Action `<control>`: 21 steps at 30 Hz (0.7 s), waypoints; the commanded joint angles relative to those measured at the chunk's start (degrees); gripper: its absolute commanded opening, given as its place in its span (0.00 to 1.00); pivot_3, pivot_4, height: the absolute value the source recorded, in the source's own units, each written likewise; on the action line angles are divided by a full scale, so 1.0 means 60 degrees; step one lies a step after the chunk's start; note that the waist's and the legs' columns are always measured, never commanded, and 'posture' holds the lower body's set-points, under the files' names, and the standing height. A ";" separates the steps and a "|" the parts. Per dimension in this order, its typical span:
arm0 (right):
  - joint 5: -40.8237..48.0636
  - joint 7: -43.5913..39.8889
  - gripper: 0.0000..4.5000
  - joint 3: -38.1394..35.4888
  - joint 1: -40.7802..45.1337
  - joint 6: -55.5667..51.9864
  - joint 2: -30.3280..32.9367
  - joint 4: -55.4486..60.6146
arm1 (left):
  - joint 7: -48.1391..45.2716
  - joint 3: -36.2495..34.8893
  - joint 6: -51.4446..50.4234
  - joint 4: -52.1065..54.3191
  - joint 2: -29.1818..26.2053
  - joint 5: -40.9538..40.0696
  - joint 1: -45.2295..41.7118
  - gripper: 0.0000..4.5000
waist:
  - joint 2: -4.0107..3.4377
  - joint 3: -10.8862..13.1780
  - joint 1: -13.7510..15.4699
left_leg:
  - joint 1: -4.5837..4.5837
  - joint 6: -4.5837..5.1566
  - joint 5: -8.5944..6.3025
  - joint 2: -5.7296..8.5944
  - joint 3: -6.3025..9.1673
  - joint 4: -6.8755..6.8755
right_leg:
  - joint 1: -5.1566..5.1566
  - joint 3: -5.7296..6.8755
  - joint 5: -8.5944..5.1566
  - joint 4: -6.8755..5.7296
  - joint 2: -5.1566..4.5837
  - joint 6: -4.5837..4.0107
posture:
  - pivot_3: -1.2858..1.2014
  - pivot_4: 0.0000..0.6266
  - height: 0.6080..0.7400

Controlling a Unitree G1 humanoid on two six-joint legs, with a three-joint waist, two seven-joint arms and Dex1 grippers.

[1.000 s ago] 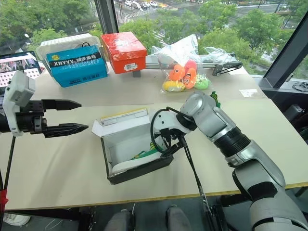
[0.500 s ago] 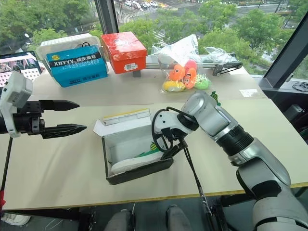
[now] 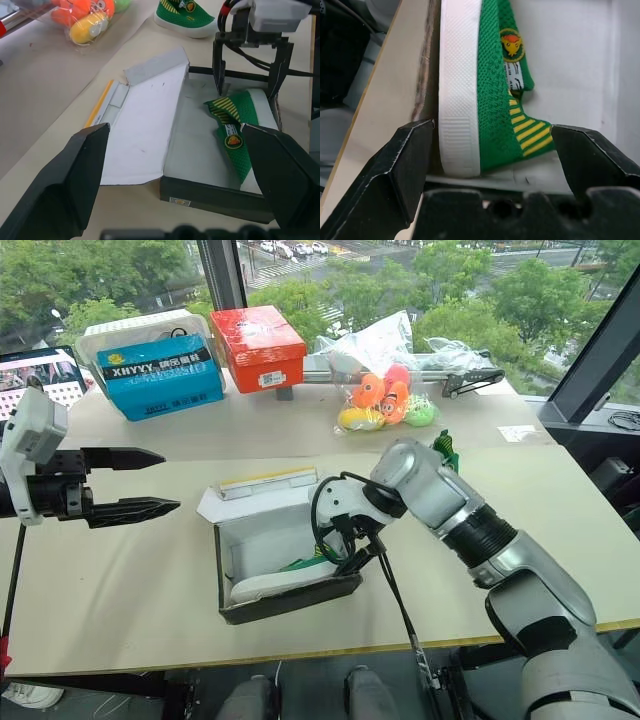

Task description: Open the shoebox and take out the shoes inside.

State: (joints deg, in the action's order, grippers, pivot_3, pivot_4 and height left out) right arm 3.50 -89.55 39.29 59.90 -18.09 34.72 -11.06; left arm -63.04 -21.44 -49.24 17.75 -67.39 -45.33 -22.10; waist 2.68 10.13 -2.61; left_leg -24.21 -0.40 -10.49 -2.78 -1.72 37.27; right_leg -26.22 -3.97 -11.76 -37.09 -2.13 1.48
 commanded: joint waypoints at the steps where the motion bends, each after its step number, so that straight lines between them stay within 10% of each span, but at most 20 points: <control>1: -0.0408 -0.0164 0.84 0.0046 -0.0069 0.0300 -0.0229 -0.0263 | 0.0067 -0.0254 0.0064 0.0126 -0.0180 -0.0058 -0.0207 1.00 | 0.0000 0.0000 0.0004 | 0.0001 0.0000 0.0000 0.0000 0.0000 0.0000 | 0.0000 0.0000 0.0000 0.0000 0.0000 0.0000 | 0.52 0.24 1.00; 10: -0.0345 -0.0110 0.17 -0.0506 0.0205 0.0072 -0.0520 -0.0231 | 0.0094 -0.0110 0.0161 0.0059 -0.0126 -0.0005 -0.0297 1.00 | 0.0000 0.0000 0.0000 | 0.0003 0.0000 0.0000 0.0000 0.0001 0.0001 | 0.0002 0.0001 0.0001 -0.0002 0.0000 0.0000 | 0.52 0.24 1.00; 21: -0.1276 0.2130 0.14 -0.1320 0.0292 0.2905 -0.1712 -0.0509 | 0.0036 0.0185 0.0338 -0.0162 -0.0058 0.0140 -0.0600 1.00 | 0.0000 0.0000 0.0001 | -0.0007 -0.0001 0.0000 -0.0002 0.0002 -0.0002 | -0.0005 0.0001 0.0002 0.0000 0.0004 -0.0001 | 0.52 0.24 1.00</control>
State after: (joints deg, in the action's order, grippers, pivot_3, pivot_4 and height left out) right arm -2.67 -79.15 32.95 60.47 -5.18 24.89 -15.13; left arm -62.55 -19.81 -48.68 16.70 -67.36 -44.78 -24.41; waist 2.67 10.13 -2.60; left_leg -24.25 -0.41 -10.49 -2.80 -1.70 37.27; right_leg -26.24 -3.96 -11.75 -37.09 -2.10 1.48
